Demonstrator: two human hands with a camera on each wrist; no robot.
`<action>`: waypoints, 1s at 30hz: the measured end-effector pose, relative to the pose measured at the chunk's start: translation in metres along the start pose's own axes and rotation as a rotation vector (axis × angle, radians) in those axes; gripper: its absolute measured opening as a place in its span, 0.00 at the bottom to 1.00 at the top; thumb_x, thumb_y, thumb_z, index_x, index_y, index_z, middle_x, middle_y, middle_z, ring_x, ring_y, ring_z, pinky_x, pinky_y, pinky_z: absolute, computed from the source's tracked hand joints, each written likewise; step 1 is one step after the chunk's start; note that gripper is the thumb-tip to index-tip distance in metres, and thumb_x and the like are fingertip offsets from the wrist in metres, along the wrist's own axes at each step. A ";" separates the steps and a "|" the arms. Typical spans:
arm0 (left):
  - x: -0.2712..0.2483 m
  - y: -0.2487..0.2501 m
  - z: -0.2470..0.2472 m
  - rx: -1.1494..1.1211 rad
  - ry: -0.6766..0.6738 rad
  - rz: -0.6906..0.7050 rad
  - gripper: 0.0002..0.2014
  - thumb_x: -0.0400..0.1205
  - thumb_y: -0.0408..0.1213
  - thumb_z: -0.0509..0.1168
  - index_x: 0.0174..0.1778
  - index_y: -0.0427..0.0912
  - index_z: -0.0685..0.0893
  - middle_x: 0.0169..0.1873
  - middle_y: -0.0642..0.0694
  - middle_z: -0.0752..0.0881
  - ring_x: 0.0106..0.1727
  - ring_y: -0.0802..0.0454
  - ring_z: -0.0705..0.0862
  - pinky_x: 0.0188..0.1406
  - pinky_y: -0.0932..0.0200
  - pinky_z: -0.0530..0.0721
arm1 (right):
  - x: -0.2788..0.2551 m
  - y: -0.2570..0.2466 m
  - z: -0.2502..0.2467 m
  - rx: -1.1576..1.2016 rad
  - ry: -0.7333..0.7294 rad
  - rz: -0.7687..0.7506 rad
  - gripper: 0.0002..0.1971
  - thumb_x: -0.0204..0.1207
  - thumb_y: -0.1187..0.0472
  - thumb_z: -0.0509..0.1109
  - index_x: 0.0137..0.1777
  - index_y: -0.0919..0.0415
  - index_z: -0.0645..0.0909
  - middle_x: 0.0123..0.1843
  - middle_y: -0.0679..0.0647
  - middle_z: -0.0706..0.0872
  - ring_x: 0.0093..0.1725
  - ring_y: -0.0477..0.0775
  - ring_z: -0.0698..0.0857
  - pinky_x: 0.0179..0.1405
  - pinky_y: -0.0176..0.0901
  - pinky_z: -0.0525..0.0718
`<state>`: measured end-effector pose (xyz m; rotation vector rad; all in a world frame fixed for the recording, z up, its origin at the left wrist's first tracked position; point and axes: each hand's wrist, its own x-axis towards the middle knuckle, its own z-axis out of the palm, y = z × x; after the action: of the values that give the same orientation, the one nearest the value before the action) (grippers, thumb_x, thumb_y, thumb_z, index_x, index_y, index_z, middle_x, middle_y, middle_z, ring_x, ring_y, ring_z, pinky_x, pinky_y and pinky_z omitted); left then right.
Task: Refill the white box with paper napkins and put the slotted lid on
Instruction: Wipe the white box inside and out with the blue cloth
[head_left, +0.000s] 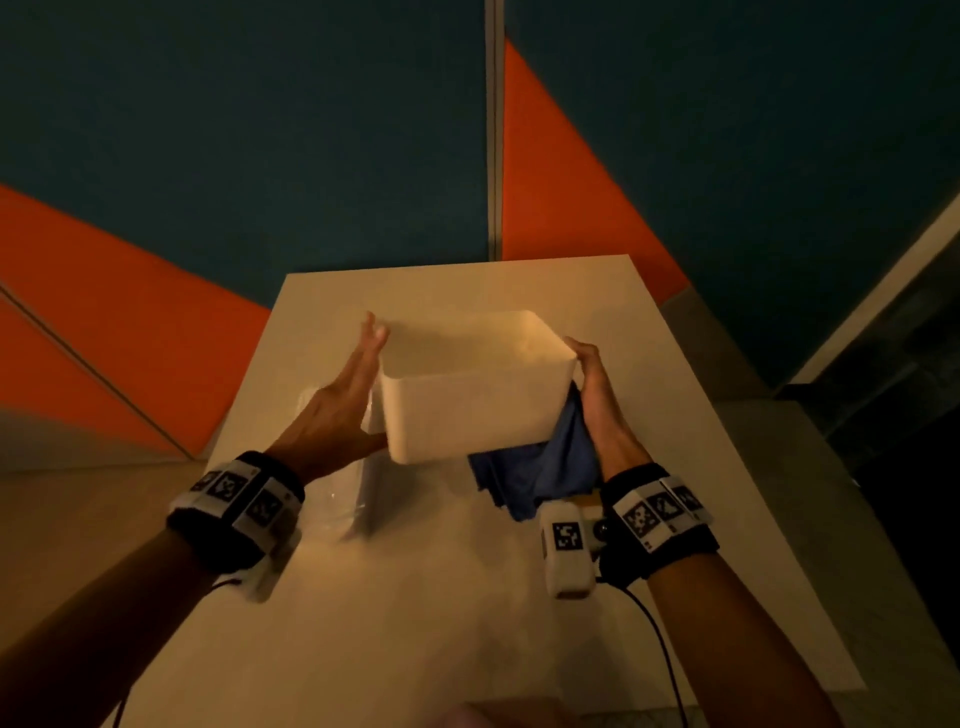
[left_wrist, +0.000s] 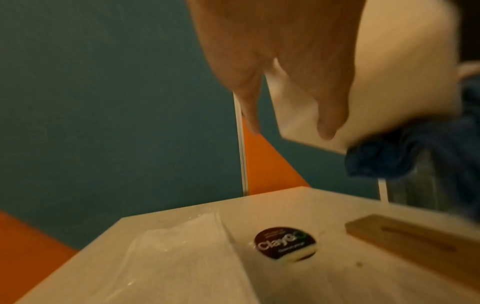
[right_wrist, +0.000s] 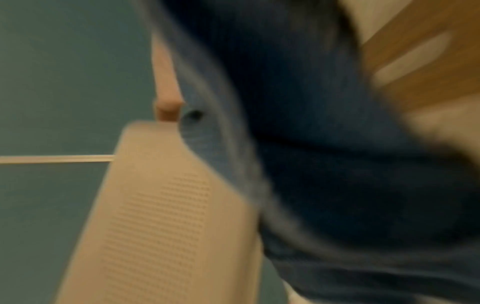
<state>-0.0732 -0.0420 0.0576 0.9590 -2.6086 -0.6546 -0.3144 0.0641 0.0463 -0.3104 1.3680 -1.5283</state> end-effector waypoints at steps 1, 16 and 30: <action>0.001 0.001 -0.002 -0.031 -0.076 -0.032 0.61 0.72 0.38 0.74 0.66 0.74 0.22 0.82 0.46 0.47 0.80 0.44 0.58 0.71 0.50 0.72 | 0.000 0.005 -0.001 0.013 0.023 -0.001 0.19 0.73 0.40 0.64 0.44 0.55 0.86 0.40 0.57 0.87 0.40 0.55 0.82 0.38 0.43 0.78; 0.045 0.022 -0.010 -1.114 -0.338 -0.630 0.29 0.78 0.63 0.53 0.68 0.47 0.75 0.59 0.38 0.84 0.55 0.35 0.86 0.53 0.39 0.85 | 0.023 0.021 -0.015 0.271 0.002 -0.081 0.30 0.85 0.46 0.53 0.31 0.52 0.93 0.31 0.50 0.92 0.34 0.50 0.90 0.36 0.32 0.86; 0.049 -0.032 0.044 -0.763 -0.064 -0.788 0.25 0.80 0.27 0.50 0.76 0.35 0.63 0.62 0.27 0.79 0.34 0.40 0.91 0.39 0.46 0.91 | 0.001 0.105 0.006 -0.603 0.372 -0.264 0.22 0.85 0.55 0.59 0.70 0.73 0.71 0.60 0.66 0.82 0.65 0.67 0.79 0.51 0.38 0.71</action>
<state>-0.1102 -0.0825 0.0090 1.6371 -1.6531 -1.6995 -0.2579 0.0767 -0.0419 -0.6197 2.1518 -1.3922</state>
